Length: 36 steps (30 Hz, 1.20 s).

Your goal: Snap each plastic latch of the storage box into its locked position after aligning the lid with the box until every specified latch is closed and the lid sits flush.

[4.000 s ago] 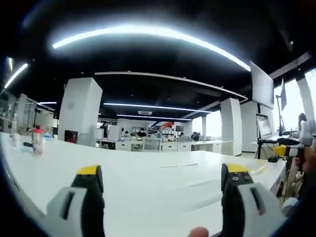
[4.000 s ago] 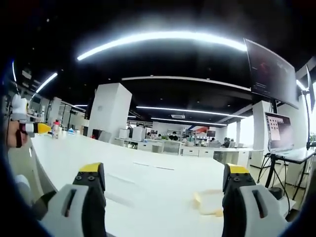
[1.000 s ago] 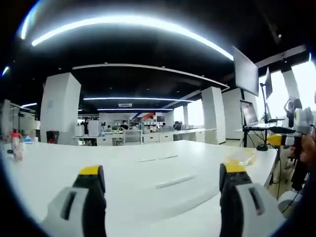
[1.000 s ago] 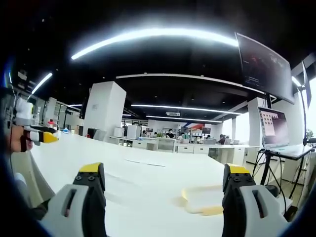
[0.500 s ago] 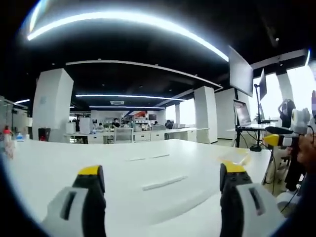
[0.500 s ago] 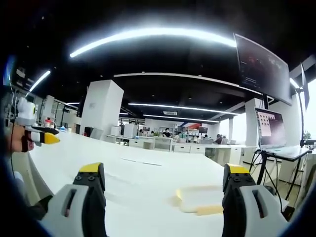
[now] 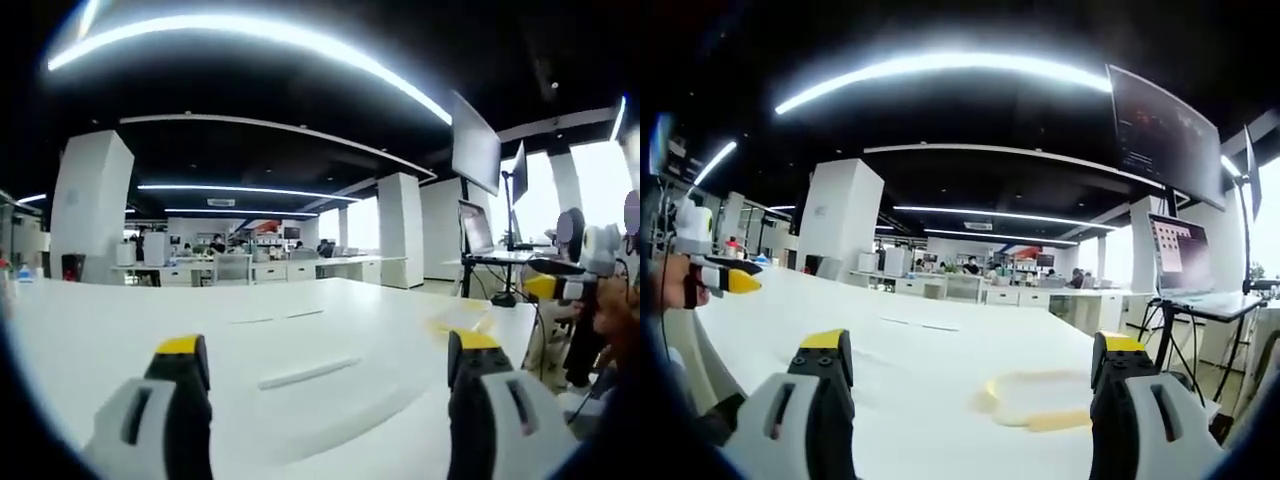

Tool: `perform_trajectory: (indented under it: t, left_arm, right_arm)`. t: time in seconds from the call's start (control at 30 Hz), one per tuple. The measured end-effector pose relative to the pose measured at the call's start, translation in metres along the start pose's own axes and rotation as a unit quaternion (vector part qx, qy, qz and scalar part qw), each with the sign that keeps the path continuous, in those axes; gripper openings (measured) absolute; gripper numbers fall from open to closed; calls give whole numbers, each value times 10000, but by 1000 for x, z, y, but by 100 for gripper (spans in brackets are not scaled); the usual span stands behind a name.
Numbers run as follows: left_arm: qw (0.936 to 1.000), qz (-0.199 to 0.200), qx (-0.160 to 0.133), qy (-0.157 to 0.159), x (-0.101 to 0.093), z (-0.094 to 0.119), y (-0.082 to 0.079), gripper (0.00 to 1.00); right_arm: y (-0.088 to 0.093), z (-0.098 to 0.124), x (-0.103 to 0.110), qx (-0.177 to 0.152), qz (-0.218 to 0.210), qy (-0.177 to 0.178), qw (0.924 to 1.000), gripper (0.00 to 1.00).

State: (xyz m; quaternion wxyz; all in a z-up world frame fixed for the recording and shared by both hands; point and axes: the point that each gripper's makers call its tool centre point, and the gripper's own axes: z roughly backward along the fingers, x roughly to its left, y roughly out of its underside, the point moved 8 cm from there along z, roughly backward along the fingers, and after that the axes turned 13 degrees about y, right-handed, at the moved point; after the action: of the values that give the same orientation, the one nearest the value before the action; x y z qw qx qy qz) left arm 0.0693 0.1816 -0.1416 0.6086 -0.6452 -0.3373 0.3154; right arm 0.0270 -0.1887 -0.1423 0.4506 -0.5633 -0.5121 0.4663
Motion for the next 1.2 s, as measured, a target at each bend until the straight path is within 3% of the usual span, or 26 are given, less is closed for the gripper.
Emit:
perform_trajectory:
  t: [0.8,1.2]
  left_arm:
    - [9968,-118,211,762,-32,-60,-4,100]
    - [9941,-126,369,1010,-39,-82,5,100]
  right_arm:
    - [9,-6,-14,163,34,119,9998,100]
    - [13,-7,-15,223,-14,94,9997,100]
